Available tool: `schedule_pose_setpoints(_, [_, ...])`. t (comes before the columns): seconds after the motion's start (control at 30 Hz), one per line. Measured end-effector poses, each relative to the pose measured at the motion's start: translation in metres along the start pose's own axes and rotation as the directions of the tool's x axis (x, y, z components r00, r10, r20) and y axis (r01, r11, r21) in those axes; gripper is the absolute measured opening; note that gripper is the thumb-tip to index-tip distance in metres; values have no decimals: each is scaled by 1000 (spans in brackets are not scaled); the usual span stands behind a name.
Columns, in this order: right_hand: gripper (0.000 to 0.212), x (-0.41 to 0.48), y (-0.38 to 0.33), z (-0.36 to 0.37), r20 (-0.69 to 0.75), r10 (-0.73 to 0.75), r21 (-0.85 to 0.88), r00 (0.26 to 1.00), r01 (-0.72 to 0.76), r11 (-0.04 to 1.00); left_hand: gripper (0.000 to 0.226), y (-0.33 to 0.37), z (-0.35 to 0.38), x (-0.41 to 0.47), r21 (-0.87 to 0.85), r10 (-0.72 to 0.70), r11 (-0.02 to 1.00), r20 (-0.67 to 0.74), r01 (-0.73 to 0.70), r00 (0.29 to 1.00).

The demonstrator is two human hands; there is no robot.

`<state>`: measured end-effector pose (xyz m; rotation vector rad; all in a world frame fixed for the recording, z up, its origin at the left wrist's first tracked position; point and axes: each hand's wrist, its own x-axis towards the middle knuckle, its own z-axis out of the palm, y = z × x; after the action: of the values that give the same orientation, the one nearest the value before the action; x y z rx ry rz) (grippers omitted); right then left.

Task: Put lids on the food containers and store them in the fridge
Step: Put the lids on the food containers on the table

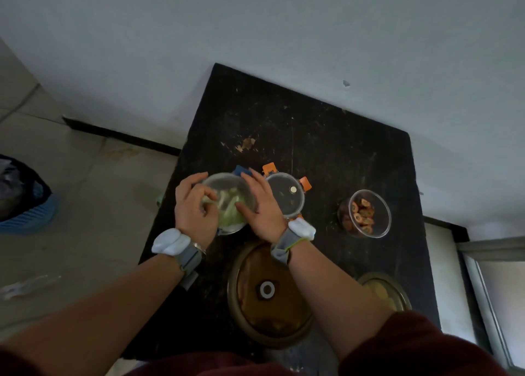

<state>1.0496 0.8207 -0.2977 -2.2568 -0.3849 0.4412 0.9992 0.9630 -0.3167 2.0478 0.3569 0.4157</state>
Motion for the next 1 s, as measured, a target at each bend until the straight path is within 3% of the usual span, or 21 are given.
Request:
schedule_pose_setpoints(0.1, [60,5,6,1,53,-21,-79,998,25,997,16,-5,4,0,58,-23,998,62,19,998])
schedule_pose_setpoints(0.27, [59,5,4,2,81,-67,-85,994,74,994,14,0,-4,-7,20,48,999,-5,-48,999])
schedule_pose_setpoints(0.37, [59,5,0,6,83,-61,-109,995,70,992,13,-2,-7,2,15,92,996,-6,-92,996])
schedule_pose_setpoints(0.53, [67,8,-11,9,132,-33,-159,991,54,986,21,-18,-10,3,3,12,1000,24,-12,1000])
schedule_pose_setpoints(0.7, [68,2,-14,13,140,3,-189,990,24,982,14,-25,-14,0,-14,36,999,21,-36,999])
schedule_pose_setpoints(1.0, [69,-6,-22,14,148,29,-189,989,-1,982,21,-25,-21,-5,3,67,998,3,-67,998])
